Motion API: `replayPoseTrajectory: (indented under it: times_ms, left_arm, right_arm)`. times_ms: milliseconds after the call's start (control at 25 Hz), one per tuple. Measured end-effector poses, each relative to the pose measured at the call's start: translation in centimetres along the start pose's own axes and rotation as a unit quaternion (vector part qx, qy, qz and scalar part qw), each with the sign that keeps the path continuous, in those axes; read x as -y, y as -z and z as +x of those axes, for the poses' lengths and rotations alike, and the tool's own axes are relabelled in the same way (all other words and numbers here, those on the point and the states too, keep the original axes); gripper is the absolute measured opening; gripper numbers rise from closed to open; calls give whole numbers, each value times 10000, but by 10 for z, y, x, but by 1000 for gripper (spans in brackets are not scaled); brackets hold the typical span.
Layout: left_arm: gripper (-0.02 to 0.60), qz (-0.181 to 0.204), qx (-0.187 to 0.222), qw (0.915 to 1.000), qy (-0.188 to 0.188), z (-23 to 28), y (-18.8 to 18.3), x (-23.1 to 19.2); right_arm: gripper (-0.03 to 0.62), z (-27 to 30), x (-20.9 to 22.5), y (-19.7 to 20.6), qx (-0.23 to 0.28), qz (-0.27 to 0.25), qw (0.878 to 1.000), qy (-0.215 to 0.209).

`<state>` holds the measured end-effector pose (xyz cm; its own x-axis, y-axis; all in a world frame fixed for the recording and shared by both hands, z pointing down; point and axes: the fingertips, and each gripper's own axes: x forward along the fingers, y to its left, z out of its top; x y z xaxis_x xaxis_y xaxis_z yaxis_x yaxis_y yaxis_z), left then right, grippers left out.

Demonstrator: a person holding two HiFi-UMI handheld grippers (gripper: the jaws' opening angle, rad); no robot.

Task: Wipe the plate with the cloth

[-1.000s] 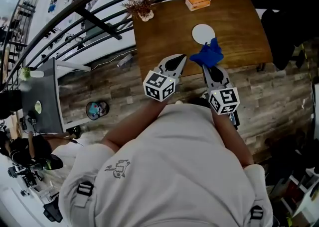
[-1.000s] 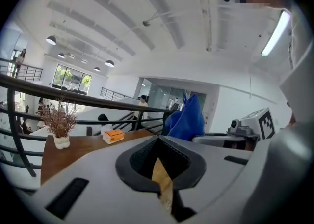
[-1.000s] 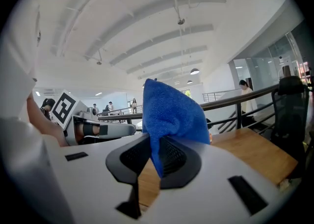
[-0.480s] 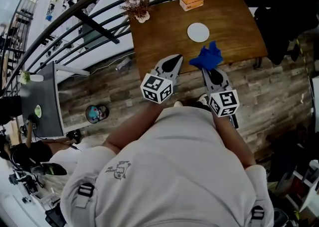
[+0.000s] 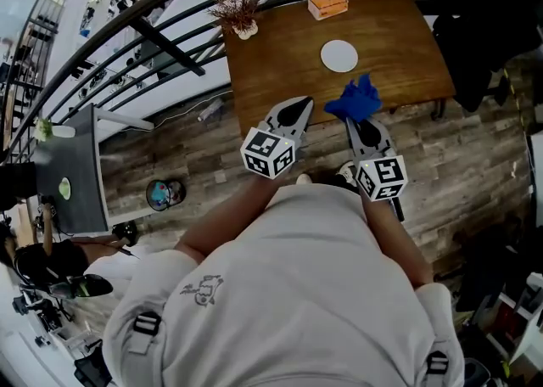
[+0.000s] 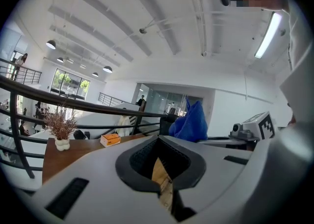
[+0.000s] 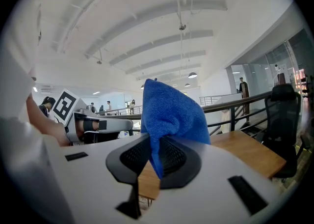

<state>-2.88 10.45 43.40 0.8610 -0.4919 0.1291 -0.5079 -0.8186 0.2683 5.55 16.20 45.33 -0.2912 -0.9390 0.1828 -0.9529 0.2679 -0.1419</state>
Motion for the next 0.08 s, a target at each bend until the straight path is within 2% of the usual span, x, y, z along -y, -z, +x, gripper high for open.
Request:
replayPoseTrajectory:
  times_ms: [80]
  left_arm:
    - [6,-45,-22,10000,-11,-5,-4,-4]
  right_arm:
    - [46,2,-5,-5,-9,-1,10000,2]
